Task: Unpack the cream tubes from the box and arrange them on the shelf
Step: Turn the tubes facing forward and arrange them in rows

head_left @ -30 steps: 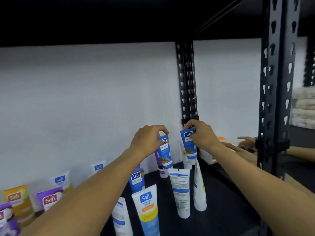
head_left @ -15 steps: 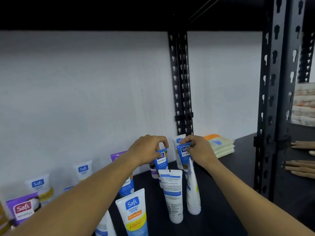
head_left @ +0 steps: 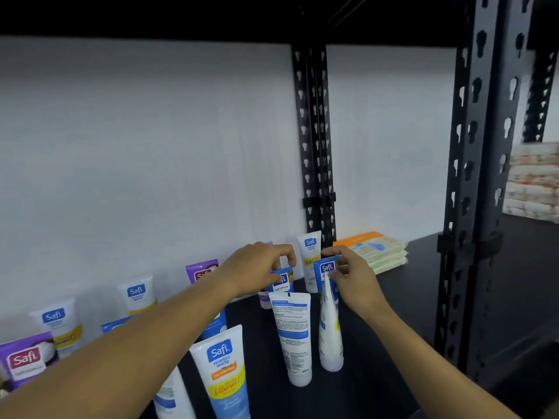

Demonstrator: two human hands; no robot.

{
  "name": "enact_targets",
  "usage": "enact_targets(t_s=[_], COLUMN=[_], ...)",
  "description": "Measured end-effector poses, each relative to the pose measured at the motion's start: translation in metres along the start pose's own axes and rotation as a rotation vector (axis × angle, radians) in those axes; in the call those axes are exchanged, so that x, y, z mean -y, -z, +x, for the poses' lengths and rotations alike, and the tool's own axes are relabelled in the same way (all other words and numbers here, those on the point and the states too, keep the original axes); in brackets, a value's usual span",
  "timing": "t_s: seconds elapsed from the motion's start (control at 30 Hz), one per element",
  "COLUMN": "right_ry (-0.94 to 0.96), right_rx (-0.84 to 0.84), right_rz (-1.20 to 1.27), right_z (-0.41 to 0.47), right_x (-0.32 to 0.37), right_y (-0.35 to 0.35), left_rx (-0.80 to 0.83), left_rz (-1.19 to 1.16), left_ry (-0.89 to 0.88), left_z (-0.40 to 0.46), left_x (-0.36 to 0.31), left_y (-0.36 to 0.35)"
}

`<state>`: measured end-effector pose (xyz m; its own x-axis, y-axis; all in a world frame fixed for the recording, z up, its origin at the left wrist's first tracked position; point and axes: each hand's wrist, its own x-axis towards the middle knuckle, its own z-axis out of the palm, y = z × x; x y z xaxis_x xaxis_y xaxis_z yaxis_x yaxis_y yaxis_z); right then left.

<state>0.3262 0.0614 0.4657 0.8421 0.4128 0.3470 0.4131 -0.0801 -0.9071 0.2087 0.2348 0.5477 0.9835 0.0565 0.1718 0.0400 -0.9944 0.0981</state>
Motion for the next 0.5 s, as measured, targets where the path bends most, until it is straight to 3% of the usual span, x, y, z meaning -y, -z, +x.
enact_targets(t_s=[0.23,0.5], right_ry=[-0.004,0.026], right_rx=[-0.026,0.004], right_rz=[0.076,-0.152], right_z=[-0.033,-0.050], right_x=[-0.034,-0.029], right_y=[-0.007,-0.014], left_rx=[-0.002,0.036], left_rz=[-0.065,-0.127], left_ry=[-0.014,0.000], left_z=[-0.001,-0.001], left_x=[0.007,0.009], left_y=[-0.004,-0.002])
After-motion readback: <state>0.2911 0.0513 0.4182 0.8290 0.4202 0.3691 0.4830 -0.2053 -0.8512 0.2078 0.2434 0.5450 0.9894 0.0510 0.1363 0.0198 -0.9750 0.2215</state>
